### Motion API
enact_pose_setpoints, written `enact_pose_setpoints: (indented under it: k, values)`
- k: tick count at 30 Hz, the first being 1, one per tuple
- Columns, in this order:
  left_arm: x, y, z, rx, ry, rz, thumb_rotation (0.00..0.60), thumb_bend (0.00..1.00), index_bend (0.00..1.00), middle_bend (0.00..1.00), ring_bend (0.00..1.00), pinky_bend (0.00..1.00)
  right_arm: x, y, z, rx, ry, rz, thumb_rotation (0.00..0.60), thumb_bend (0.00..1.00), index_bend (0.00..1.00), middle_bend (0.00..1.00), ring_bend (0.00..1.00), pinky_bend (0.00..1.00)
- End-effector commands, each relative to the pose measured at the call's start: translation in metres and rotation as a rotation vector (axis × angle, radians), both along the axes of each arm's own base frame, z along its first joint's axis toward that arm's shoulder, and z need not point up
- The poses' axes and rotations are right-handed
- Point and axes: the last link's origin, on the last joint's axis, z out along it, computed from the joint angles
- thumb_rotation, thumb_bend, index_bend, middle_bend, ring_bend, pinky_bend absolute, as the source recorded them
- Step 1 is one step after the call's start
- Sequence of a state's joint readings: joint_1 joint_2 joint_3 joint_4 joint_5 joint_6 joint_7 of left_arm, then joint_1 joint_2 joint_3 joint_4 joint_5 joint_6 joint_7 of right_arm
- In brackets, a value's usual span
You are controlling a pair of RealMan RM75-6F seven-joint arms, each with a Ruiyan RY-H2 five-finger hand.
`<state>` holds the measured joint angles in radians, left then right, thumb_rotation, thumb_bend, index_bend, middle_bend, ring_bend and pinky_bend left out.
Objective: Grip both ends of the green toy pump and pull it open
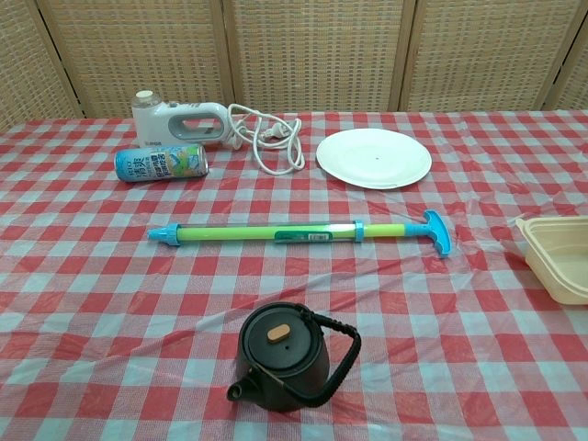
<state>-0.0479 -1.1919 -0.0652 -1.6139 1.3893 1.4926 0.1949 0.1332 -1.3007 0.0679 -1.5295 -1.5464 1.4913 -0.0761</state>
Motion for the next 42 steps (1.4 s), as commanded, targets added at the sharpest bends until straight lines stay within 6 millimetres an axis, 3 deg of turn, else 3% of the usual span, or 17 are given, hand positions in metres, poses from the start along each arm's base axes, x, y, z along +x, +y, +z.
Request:
enact_pose_setpoints:
  k: [1,9,18,25,28,33,38,42]
  values:
    - [0.001,0.0,0.001,0.004,-0.003,-0.004,0.6,0.07,0.0,0.0,0.0,0.0,0.001,0.0,-0.001,0.003,0.0,0.004,0.6,0.13,0.02,0.0,0.0,0.0]
    - [0.001,0.0,0.002,0.005,-0.004,0.0,0.6,0.07,0.0,0.0,0.0,0.0,0.009,-0.009,-0.003,-0.005,-0.005,0.033,0.6,0.13,0.12,0.04,0.02,0.0]
    - [-0.003,0.005,-0.002,-0.003,-0.005,0.02,0.6,0.07,0.0,0.0,0.0,0.0,0.056,-0.059,-0.004,-0.039,0.054,0.118,0.6,0.13,0.27,0.47,0.45,0.11]
    - [-0.004,0.008,0.0,0.008,-0.013,0.024,0.6,0.07,0.0,0.0,0.0,0.0,0.079,-0.099,-0.031,0.025,0.086,0.094,0.6,0.16,0.39,0.69,0.68,0.2]
    - [-0.005,0.009,-0.001,0.005,-0.013,0.027,0.6,0.07,0.0,0.0,0.0,0.0,0.086,-0.11,-0.044,0.057,0.094,0.081,0.6,0.19,0.42,0.77,0.77,0.28]
    - [-0.004,0.012,-0.003,0.003,-0.011,0.021,0.6,0.07,0.0,0.0,0.0,0.0,0.099,-0.126,-0.065,0.089,0.103,0.076,0.6,0.23,0.46,0.89,0.89,0.53]
    - [-0.006,0.013,-0.004,0.005,-0.015,0.025,0.6,0.07,0.0,0.0,0.0,0.0,0.106,-0.138,-0.084,0.13,0.103,0.054,0.6,0.25,0.48,0.98,0.96,0.64]
    - [-0.007,0.014,-0.004,0.006,-0.021,0.031,0.6,0.07,0.0,0.0,0.0,0.0,0.11,-0.141,-0.096,0.158,0.117,0.044,0.6,0.28,0.49,1.0,0.98,0.66]
